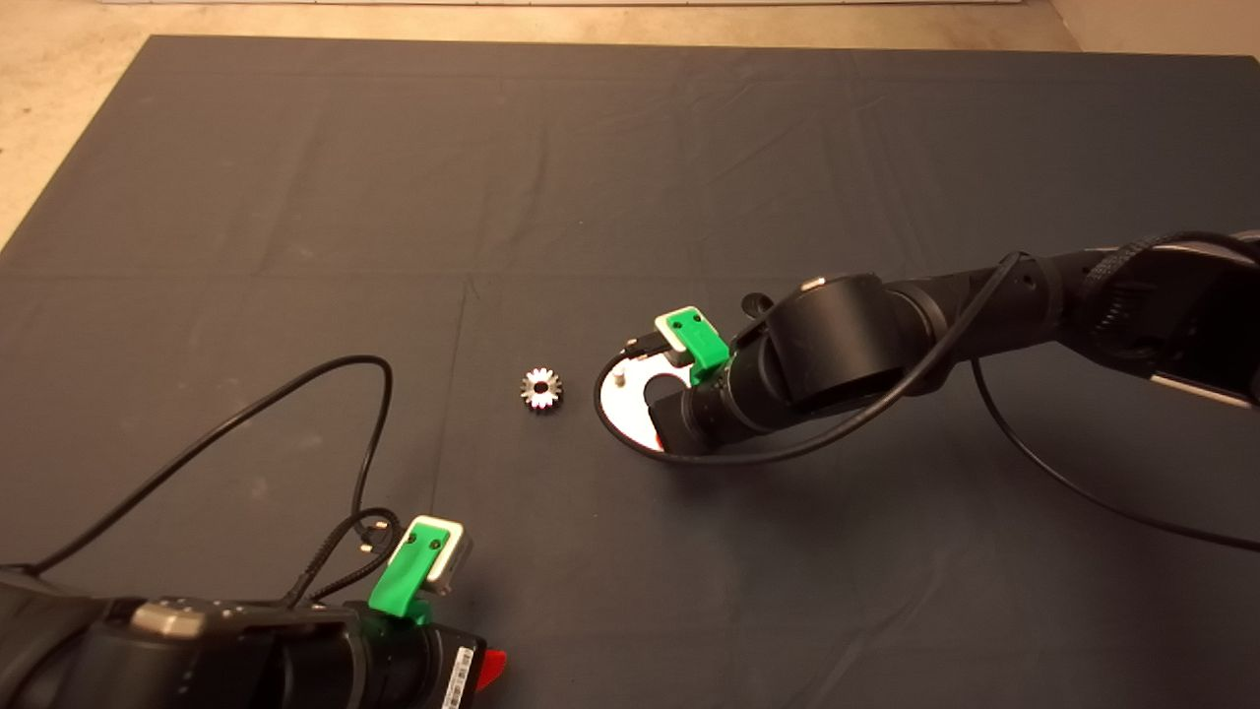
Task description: Install three planetary gears onto the carrier pins
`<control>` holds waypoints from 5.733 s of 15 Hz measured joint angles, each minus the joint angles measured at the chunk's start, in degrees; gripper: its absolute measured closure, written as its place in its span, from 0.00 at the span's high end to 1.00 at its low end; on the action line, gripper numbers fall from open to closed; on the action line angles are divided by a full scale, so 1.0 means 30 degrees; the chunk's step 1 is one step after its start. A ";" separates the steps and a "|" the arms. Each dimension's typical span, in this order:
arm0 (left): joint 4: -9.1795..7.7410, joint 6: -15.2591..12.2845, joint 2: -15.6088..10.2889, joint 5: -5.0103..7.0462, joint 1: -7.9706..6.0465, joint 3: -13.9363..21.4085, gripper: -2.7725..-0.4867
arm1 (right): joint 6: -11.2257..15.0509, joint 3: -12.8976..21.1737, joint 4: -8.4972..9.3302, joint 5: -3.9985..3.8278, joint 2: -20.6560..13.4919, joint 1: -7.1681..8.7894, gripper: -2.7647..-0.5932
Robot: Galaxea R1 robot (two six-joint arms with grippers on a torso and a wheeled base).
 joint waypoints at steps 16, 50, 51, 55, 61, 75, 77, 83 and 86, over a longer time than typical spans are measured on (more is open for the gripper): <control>0.0000 0.0000 -0.0153 0.0008 0.0007 0.0000 0.49 | -0.0002 0.0000 0.0138 -0.0024 -0.0004 0.0000 0.22; 0.0000 0.0000 -0.0246 0.0000 0.0006 0.0000 0.49 | -0.0094 0.0508 0.0719 -0.0152 -0.0524 -0.0146 0.22; 0.0000 0.0000 -0.0246 0.0008 -0.0001 0.0000 0.49 | -0.0149 0.0508 0.0719 -0.0146 -0.0524 -0.0146 0.22; 0.0000 0.0000 -0.0181 0.0000 -0.0001 0.0000 0.49 | -0.0303 0.0508 0.0719 -0.0171 -0.0463 -0.0146 0.22; 0.0000 -0.0016 -0.0096 0.0000 -0.0001 0.0000 0.49 | -0.0983 0.0211 0.0849 -0.0219 -0.0341 -0.0102 0.22; 0.0008 -0.0028 0.0225 0.0008 -0.0001 0.0000 0.49 | -0.2022 -0.0597 0.1280 -0.0459 0.0168 0.0126 0.22; 0.0008 -0.0028 0.0343 -0.0004 -0.0001 0.0000 0.49 | -0.2152 -0.0695 0.1378 -0.0431 0.0187 0.0167 0.22; 0.0008 -0.0028 0.0416 0.0000 -0.0001 0.0000 0.49 | -0.2425 -0.0837 0.1447 -0.0597 0.0337 0.0191 0.22; 0.0008 -0.0028 0.0428 0.0000 -0.0001 0.0000 0.49 | -0.2465 -0.0861 0.1499 -0.0585 0.0337 0.0203 0.22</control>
